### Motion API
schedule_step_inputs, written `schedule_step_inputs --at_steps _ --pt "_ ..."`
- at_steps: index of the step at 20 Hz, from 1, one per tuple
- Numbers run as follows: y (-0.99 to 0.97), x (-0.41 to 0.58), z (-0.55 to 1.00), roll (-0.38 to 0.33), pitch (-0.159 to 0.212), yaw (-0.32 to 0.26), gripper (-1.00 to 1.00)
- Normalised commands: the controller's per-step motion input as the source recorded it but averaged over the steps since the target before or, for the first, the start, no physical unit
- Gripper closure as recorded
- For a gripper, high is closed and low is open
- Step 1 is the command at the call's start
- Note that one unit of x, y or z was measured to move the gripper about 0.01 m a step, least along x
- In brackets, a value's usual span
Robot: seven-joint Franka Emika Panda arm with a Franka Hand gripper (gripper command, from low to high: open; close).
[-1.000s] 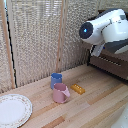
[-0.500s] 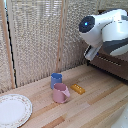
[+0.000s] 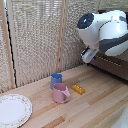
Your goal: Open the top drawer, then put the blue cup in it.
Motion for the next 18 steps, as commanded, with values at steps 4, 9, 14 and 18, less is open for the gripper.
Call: schedule_step_inputs --at_steps 4,9,14,18 --pt "0.17 0.655 0.25 0.178 0.092 -0.144 -1.0" --pt "0.18 0.643 0.29 0.17 0.093 -0.144 -1.0" --pt "0.14 0.519 0.32 0.159 0.085 -0.188 -1.0" --pt "0.08 0.356 0.28 0.189 0.089 -0.234 -1.0"
